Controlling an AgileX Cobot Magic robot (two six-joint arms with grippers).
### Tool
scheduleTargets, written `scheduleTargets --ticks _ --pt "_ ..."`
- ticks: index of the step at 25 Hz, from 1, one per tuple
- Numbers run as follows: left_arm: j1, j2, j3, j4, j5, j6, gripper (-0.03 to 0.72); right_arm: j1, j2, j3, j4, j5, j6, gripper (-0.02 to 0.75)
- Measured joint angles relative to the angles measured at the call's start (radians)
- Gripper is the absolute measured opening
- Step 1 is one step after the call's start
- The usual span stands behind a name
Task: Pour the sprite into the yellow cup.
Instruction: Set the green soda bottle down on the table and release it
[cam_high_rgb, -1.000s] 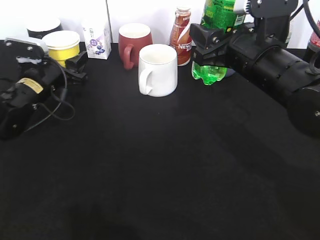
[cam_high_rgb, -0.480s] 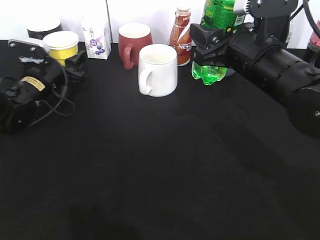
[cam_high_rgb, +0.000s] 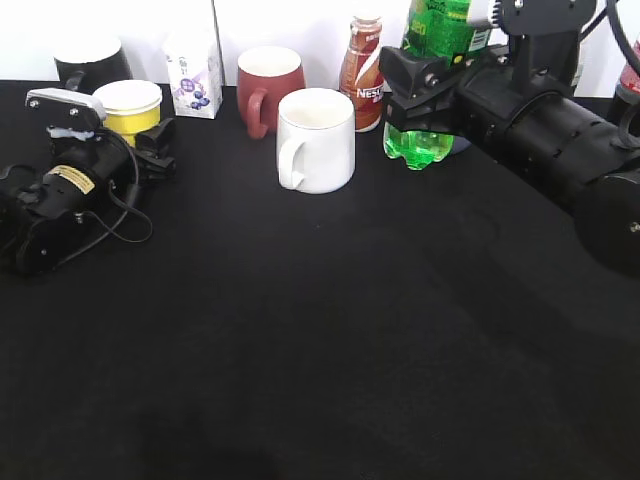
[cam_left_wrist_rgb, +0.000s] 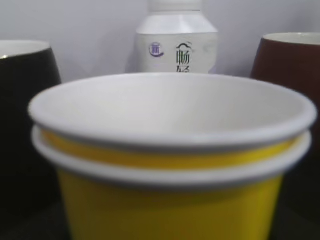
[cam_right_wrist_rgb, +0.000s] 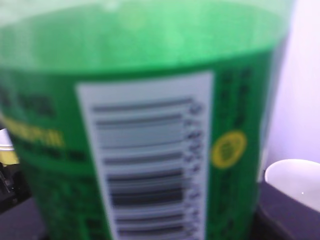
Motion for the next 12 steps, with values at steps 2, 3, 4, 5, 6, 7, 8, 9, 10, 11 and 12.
scheduleTargets --ticks 2,3,4,5,6,7,8,9,10,11,12 --pt "0.0 0.002 0.0 0.0 0.042 0.0 0.522 0.0 0.0 0.0 0.0 0.0 0.0 0.458" --pt "0.0 0.002 0.0 0.0 0.045 0.0 0.55 0.0 0.0 0.0 0.0 0.0 0.0 0.458" --pt "0.0 0.002 0.0 0.0 0.045 0.0 0.583 0.0 0.0 0.0 0.0 0.0 0.0 0.458" --pt "0.0 0.002 0.001 0.0 0.045 0.0 0.614 0.0 0.0 0.0 0.0 0.0 0.0 0.458" --pt "0.0 -0.001 0.012 0.0 0.037 0.0 0.627 0.0 0.0 0.0 0.0 0.0 0.0 0.458" --pt "0.0 -0.008 0.038 -0.002 0.023 0.0 0.631 0.0 0.0 0.0 0.0 0.0 0.0 0.458" --pt "0.0 -0.018 0.066 -0.004 0.005 0.0 0.634 0.0 0.0 0.0 0.0 0.0 0.0 0.458" --pt "0.0 -0.031 0.102 -0.007 -0.006 0.0 0.634 0.0 0.0 0.0 0.0 0.0 0.0 0.458" --pt "0.0 -0.05 0.139 -0.008 -0.012 0.001 0.634 0.0 0.0 0.0 0.006 0.0 0.0 0.458" --pt "0.0 -0.071 0.177 -0.008 -0.013 0.004 0.635 0.0 0.0 0.0 0.012 0.0 0.0 0.458" --pt "0.0 -0.105 0.225 -0.008 -0.004 0.004 0.635 0.0 0.0 0.0 0.023 0.0 -0.001 0.458"
